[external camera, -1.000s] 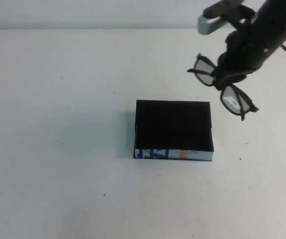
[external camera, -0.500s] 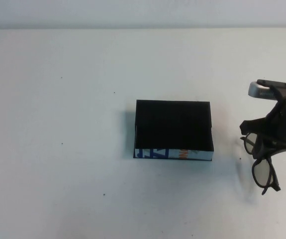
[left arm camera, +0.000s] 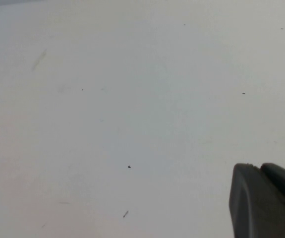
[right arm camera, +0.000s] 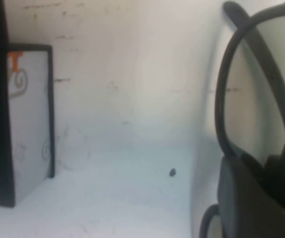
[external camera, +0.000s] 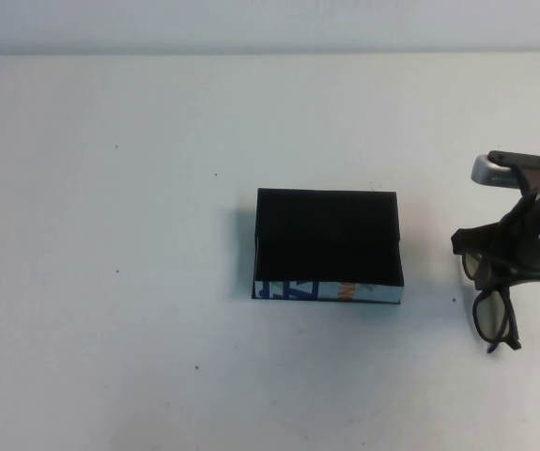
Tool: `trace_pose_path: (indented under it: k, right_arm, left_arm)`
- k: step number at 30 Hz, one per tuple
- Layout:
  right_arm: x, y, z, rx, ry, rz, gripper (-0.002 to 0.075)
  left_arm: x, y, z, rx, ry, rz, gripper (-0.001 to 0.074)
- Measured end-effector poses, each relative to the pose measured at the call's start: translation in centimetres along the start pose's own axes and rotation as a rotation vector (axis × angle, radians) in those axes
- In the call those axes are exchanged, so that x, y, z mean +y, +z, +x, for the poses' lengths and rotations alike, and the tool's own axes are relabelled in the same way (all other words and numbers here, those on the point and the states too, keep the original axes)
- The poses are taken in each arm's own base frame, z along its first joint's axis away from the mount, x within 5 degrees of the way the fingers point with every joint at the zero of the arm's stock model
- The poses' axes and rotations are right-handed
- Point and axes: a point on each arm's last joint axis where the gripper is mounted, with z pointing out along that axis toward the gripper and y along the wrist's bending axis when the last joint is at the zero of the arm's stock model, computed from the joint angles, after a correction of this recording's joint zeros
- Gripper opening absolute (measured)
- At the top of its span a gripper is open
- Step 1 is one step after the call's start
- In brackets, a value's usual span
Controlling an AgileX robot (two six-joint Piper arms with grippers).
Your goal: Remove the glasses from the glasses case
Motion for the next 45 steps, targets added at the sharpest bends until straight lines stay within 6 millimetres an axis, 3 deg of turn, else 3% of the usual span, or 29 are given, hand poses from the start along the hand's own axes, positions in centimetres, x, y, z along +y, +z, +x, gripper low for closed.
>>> trace_pose_path:
  k: [8,11,14,18,24,28,34,40,45]
  right_arm:
    - [0.0,0.0,-0.2,-0.022,-0.009,0.004,0.0242]
    - [0.4,-2.3,0.0,-0.082,-0.026,-0.003,0.0255]
    - [1.4,-6.2,1.0,-0.206,-0.076,-0.015,0.0258]
    - [2.6,-11.7,4.2,-0.450,-0.149,-0.055,0.0249]
    - [1.5,-15.5,11.3,-0.720,-0.169,-0.091,0.0183]
    - [0.3,-16.1,16.2,-0.820,-0.179,-0.103,0.0121]
    - [-1.5,-16.1,21.9,-0.995,-0.235,-0.089,0.0022]
    - [-2.8,-15.8,25.0,-1.141,-0.267,-0.055,-0.0013]
    - [-3.9,-13.0,26.0,-1.201,-0.186,-0.057,-0.0016]
  left_arm:
    - [0.0,0.0,0.0,0.000,0.000,0.000,-0.0004]
    - [0.0,0.0,0.0,0.000,0.000,0.000,-0.0004]
    - [0.0,0.0,0.0,0.000,0.000,0.000,-0.0004]
    - [0.0,0.0,0.0,0.000,0.000,0.000,-0.0005]
    - [0.0,0.0,0.0,0.000,0.000,0.000,-0.0004]
    - [0.0,0.0,0.0,0.000,0.000,0.000,-0.0004]
    - [0.0,0.0,0.0,0.000,0.000,0.000,-0.0004]
    - [0.0,0.0,0.0,0.000,0.000,0.000,-0.0004]
    - [0.0,0.0,0.0,0.000,0.000,0.000,-0.0004]
